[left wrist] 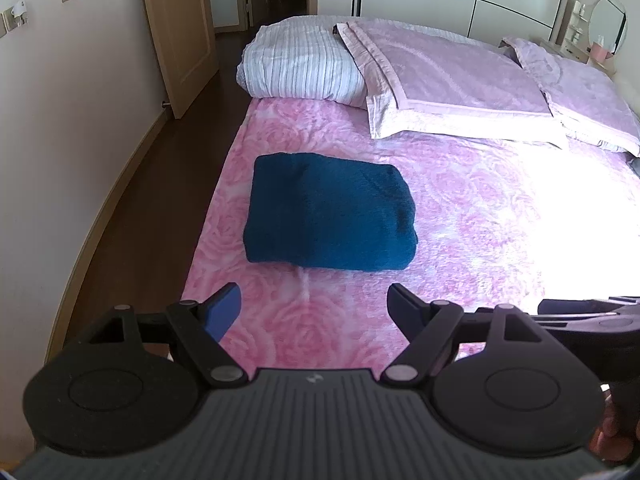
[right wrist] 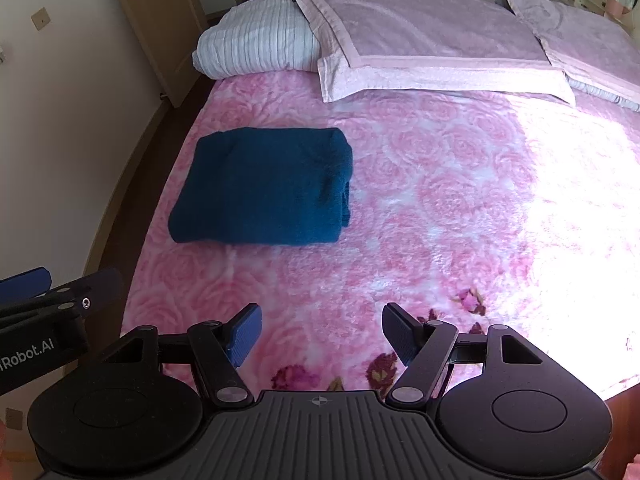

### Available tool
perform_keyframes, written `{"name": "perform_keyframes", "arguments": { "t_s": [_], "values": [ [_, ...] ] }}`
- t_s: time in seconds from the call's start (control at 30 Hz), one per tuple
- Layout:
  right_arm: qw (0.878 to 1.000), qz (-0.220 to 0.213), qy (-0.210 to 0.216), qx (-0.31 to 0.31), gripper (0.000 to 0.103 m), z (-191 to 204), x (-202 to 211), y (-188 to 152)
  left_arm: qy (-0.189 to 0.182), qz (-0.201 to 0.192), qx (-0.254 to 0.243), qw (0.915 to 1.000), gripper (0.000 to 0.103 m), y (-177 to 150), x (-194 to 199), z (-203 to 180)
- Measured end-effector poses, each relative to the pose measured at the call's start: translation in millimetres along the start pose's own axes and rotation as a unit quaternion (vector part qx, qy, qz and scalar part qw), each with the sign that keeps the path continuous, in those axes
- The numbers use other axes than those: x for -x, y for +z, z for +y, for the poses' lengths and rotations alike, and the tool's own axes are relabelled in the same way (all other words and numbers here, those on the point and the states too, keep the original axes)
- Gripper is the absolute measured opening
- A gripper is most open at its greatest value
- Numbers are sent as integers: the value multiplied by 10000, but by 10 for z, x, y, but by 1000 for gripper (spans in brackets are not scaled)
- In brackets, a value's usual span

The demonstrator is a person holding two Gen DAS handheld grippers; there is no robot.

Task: Fold clothes

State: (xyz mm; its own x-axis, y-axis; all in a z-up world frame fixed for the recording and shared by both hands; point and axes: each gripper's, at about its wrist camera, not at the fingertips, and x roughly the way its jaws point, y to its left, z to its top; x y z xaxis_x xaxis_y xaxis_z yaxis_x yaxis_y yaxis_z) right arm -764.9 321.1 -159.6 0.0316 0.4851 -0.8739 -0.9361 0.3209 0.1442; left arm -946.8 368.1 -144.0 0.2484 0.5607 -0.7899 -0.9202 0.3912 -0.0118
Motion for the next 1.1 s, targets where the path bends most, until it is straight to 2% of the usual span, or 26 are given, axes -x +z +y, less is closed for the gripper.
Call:
{"name": "perform_keyframes", "arguments": {
  "t_s": [0.57, 1.1],
  "values": [
    [9995, 33, 141, 278, 70, 212, -274, 200, 226, 86, 203, 9995, 78, 83, -301, 167],
    [9986, 229, 164, 450, 70, 169, -500, 375, 309, 31, 322, 9990, 77, 203, -458, 109]
  ]
}}
